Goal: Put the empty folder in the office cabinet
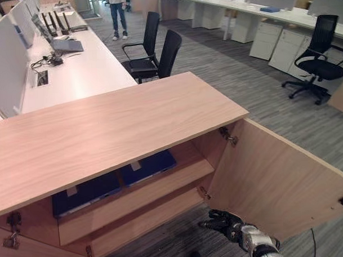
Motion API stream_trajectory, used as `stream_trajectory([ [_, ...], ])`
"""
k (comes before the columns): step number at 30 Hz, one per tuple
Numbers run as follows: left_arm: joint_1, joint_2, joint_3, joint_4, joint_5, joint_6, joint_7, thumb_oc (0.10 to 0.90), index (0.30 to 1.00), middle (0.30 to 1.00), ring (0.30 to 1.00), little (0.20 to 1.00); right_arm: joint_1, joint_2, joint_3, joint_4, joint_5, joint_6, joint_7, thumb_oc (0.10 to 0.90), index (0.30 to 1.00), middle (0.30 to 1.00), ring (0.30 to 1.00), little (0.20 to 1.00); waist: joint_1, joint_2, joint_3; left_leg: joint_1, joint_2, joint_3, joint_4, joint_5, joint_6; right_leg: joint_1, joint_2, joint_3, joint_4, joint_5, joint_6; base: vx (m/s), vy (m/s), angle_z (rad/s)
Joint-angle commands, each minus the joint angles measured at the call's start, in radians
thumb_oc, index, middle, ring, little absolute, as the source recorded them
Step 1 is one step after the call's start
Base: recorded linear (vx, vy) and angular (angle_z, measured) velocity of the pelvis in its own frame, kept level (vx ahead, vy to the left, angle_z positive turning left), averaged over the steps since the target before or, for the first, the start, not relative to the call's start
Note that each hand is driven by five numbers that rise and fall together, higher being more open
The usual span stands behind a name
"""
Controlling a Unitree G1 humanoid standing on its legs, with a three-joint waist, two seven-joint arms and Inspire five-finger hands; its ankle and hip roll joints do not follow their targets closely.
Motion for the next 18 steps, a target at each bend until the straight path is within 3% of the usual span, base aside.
stream_trajectory([
  [1, -0.004, -0.012, 0.009, 0.034, 0.04, -0.019, 0.009, 0.8, 0.9, 0.9, 0.9, 0.9, -0.141, -0.009, -0.091, -0.008, 0.11, -0.116, -0.054, 0.8, 0.9, 0.9, 0.9, 0.9, 0.001, -0.009, 0.042, -0.004, -0.031, -0.033, -0.005, -0.074, -0.006, 0.016, -0.047, 0.02, -0.021, 0.04, 0.115, -0.03, 0.1, -0.07],
  [7, -0.006, -0.017, 0.035, 0.057, 0.058, -0.027, 0.028, 0.8, 0.9, 0.9, 0.9, 0.9, -0.079, 0.001, -0.186, -0.051, 0.135, -0.153, -0.113, 0.8, 0.9, 0.9, 0.9, 0.9, -0.032, -0.007, 0.05, 0.0, -0.049, -0.02, -0.005, -0.078, 0.009, -0.004, -0.076, 0.024, 0.002, 0.061, 0.127, -0.04, 0.084, -0.11],
  [9, -0.019, -0.014, 0.046, 0.072, 0.062, -0.027, 0.045, 0.8, 0.9, 0.9, 0.9, 0.9, -0.046, 0.003, -0.216, -0.129, 0.117, -0.179, -0.151, 0.8, 0.9, 0.9, 0.9, 0.9, -0.049, 0.001, 0.076, 0.005, -0.045, -0.001, -0.005, -0.075, 0.018, -0.027, -0.111, 0.013, 0.088, 0.043, 0.13, -0.1, 0.061, -0.39],
  [12, -0.021, 0.001, 0.065, 0.079, 0.078, -0.029, 0.07, 0.8, 0.9, 0.9, 0.9, 0.9, -0.017, -0.009, -0.278, -0.179, 0.101, -0.213, -0.201, 0.8, 0.9, 0.9, 0.9, 0.9, -0.051, 0.023, 0.079, 0.01, -0.02, 0.038, -0.005, -0.079, 0.025, 0.028, -0.187, -0.053, 0.184, -0.02, 0.115, -0.07, 0.001, -0.35],
  [14, -0.022, 0.007, 0.073, 0.075, 0.073, -0.036, 0.077, 0.8, 0.9, 0.9, 0.9, 0.9, -0.004, -0.022, -0.305, -0.212, 0.085, -0.227, -0.228, 0.8, 0.9, 0.9, 0.9, 0.9, -0.05, 0.017, 0.063, 0.009, -0.017, 0.048, -0.005, -0.082, 0.024, 0.061, -0.203, -0.037, 0.181, -0.012, 0.121, 0.01, -0.075, -0.48],
  [16, -0.018, 0.008, 0.077, 0.075, 0.072, -0.037, 0.078, 0.8, 0.9, 0.9, 0.9, 0.9, 0.001, -0.031, -0.314, -0.221, 0.071, -0.232, -0.24, 0.8, 0.9, 0.9, 0.9, 0.9, -0.049, 0.012, 0.053, 0.007, -0.018, 0.052, -0.005, -0.083, 0.021, 0.079, -0.196, -0.033, 0.163, -0.013, 0.122, 0.03, -0.093, -0.44],
  [18, -0.012, 0.016, 0.085, 0.08, 0.075, -0.036, 0.082, 0.8, 0.9, 0.9, 0.9, 0.9, 0.019, -0.056, -0.337, -0.229, 0.042, -0.234, -0.272, 0.8, 0.9, 0.9, 0.9, 0.9, -0.042, -0.002, 0.038, 0.007, -0.013, 0.059, -0.005, -0.075, 0.011, 0.105, -0.147, -0.023, 0.094, -0.046, 0.111, 0.05, -0.159, -0.36],
])
